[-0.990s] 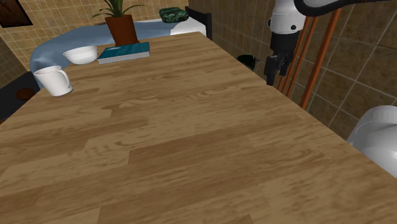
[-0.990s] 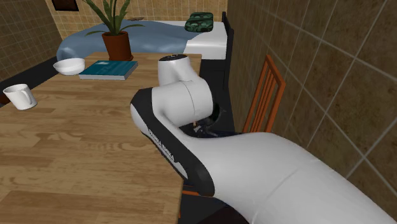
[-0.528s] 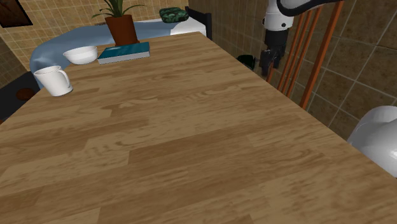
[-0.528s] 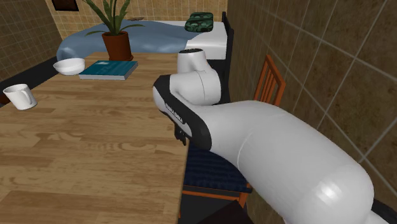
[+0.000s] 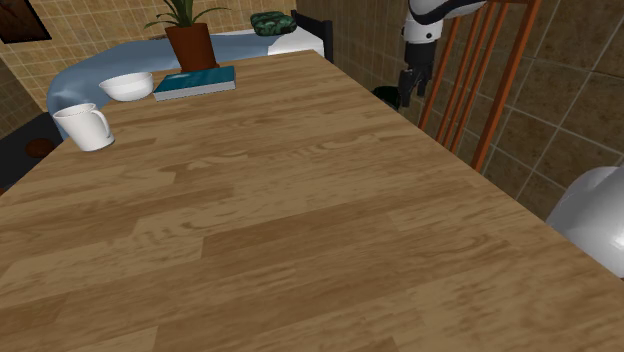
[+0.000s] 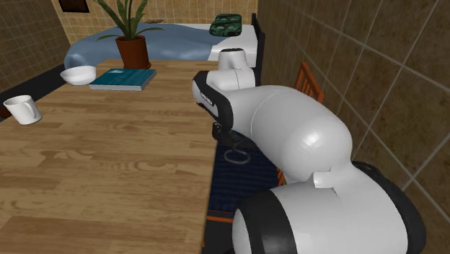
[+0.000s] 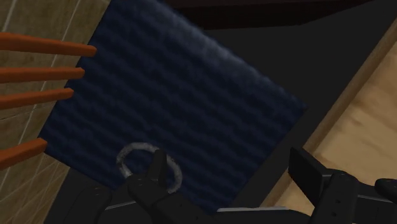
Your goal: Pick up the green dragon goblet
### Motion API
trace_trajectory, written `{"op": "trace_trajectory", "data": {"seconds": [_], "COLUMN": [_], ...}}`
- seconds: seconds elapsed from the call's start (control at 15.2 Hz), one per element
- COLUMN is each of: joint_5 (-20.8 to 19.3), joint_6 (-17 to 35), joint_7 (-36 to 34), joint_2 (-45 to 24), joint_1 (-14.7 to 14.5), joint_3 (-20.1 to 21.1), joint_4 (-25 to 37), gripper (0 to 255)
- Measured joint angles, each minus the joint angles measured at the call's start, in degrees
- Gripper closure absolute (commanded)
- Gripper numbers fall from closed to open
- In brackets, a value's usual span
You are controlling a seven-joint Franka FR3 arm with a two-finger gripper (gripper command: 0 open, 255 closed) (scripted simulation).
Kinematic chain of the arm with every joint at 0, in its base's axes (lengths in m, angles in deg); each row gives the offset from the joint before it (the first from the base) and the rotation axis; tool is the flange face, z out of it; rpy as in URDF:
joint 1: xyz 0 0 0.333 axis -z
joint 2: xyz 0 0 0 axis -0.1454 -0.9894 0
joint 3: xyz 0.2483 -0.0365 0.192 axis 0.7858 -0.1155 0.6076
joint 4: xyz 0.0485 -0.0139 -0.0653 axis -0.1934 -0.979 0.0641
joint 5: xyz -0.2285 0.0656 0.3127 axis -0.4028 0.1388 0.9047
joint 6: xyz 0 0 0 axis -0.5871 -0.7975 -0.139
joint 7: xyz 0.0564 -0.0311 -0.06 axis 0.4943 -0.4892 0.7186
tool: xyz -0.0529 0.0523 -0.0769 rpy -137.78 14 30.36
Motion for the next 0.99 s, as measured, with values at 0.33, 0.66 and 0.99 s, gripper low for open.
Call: {"op": "trace_trajectory", "data": {"seconds": [0.33, 0.66, 0.99], "joint_5": [2.04, 5.76, 10.56], "joint_6": [0.62, -0.54, -4.21], "joint_7": [6.25, 12.45, 17.81], "joint_2": [-9.92, -21.36, -34.71], "joint_1": [1.25, 3.48, 7.57], "joint_3": [-3.45, -5.92, -6.93], "joint_4": [9.34, 21.59, 37.92], "gripper": [0, 0, 0]}}
